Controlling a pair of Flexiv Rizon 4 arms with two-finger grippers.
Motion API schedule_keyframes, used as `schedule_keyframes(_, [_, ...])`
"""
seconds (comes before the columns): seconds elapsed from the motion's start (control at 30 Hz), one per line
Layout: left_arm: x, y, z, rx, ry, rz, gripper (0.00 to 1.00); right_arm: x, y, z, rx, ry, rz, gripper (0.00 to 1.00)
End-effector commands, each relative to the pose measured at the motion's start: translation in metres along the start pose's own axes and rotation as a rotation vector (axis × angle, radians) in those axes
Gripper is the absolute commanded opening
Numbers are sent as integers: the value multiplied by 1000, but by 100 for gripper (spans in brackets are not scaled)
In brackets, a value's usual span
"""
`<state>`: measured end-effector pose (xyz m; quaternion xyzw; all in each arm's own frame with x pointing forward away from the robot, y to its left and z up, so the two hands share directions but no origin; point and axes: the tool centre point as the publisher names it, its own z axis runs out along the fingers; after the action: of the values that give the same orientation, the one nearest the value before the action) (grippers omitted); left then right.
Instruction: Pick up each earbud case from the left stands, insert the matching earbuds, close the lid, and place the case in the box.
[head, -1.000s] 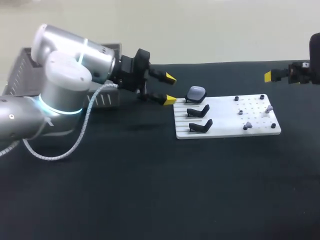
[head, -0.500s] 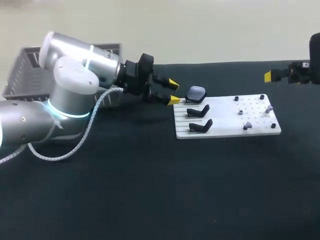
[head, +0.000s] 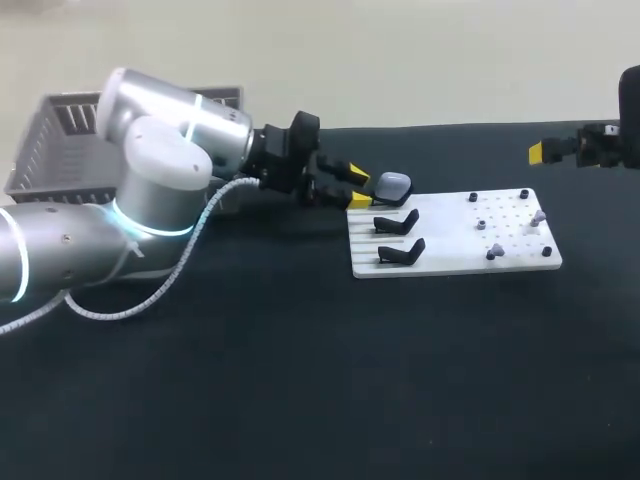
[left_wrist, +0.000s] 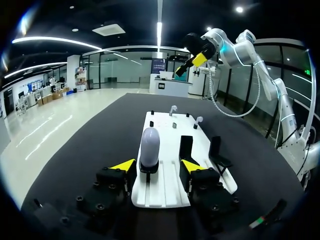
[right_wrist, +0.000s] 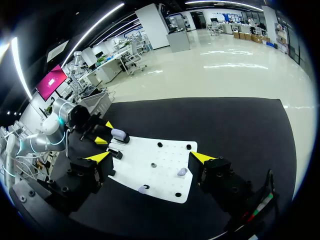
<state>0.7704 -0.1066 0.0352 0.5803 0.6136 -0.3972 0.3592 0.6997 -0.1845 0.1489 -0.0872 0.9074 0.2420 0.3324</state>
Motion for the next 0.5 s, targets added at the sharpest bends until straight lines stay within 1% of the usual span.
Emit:
schedule_keyframes(0.03, [0,11,6,17,2,-3,60,0,0,0,1,0,0,100])
schedule_keyframes(0.1, [-2,12,7,18,1,-1,58,0,0,0,1,0,0,100])
schedule_keyframes(0.23, [-2,14,9,25,-3,4,50,0,0,0,1,0,0,100])
schedule_keyframes(0.5, [-4,13,13,40,-8,15,49,0,0,0,1,0,0,100])
